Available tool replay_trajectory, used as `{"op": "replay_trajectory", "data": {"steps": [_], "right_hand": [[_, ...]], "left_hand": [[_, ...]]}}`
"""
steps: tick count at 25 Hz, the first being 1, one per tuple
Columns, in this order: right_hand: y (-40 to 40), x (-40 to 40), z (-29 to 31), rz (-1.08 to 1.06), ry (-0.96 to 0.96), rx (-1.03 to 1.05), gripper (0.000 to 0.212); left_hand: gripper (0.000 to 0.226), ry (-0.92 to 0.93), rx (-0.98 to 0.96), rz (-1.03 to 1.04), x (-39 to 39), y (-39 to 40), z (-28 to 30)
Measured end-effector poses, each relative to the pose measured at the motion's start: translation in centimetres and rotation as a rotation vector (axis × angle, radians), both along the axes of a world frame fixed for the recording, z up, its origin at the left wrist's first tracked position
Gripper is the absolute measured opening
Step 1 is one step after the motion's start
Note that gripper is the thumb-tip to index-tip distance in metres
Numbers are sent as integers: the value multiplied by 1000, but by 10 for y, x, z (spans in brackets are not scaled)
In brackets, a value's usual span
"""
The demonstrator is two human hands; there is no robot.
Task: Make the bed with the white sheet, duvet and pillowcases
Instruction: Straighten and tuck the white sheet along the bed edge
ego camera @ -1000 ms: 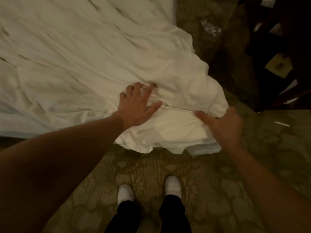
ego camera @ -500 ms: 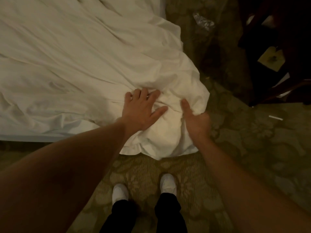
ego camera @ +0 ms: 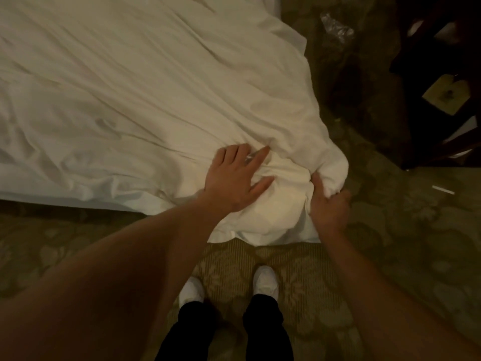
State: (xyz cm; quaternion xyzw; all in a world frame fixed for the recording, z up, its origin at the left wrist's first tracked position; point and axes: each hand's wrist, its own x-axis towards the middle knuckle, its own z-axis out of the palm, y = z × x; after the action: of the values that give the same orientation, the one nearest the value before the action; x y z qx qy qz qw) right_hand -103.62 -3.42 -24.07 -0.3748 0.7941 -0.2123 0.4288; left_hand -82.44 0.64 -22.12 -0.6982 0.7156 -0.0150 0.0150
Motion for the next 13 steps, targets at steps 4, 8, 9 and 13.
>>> {"op": "replay_trajectory", "data": {"steps": [4, 8, 9, 13], "right_hand": [[3, -3, 3, 32, 49, -24, 81], [-3, 28, 30, 279, 329, -305, 80], [-5, 45, 41, 412, 300, -380, 77], [8, 133, 75, 960, 279, -527, 67]], "left_hand": [[72, 16, 28, -26, 7, -1, 6], [75, -5, 60, -13, 25, -8, 22], [73, 8, 58, 24, 33, -9, 27], [67, 65, 134, 233, 90, 8, 45]]}}
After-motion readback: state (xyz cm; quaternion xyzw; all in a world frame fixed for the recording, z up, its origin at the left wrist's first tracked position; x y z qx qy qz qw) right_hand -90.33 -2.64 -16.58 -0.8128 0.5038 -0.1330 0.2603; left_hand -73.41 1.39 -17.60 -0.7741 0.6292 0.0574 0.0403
